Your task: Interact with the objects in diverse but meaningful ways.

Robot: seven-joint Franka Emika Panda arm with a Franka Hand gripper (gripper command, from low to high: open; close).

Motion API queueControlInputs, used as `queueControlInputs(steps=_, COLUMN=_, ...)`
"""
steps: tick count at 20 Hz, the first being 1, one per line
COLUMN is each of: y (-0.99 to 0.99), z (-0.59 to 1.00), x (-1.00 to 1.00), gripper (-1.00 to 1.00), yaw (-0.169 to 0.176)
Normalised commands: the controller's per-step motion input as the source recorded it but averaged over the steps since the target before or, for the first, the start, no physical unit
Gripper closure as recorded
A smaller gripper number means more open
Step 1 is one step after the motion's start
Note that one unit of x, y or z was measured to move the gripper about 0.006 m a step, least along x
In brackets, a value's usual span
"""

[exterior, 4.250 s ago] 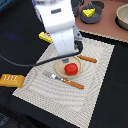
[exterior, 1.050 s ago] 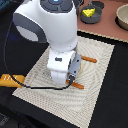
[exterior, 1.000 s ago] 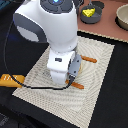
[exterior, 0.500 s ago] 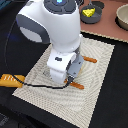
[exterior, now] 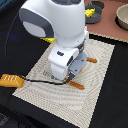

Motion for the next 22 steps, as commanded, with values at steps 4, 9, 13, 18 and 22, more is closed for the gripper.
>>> queueControlInputs(steps=4, y=0.41, z=0.19, x=-0.60, gripper=1.00, yaw=0.066)
queueControlInputs(steps=9, y=0.35, z=0.02, x=-0.74, gripper=1.00, yaw=0.047)
queueControlInputs(steps=13, y=0.22, z=0.00, x=-0.82, gripper=1.00, yaw=0.032)
queueControlInputs(steps=18, y=0.05, z=-0.02, x=-0.88, gripper=1.00, yaw=0.010)
queueControlInputs(steps=22, y=-0.03, z=-0.01, x=-0.94, gripper=1.00, yaw=-0.002)
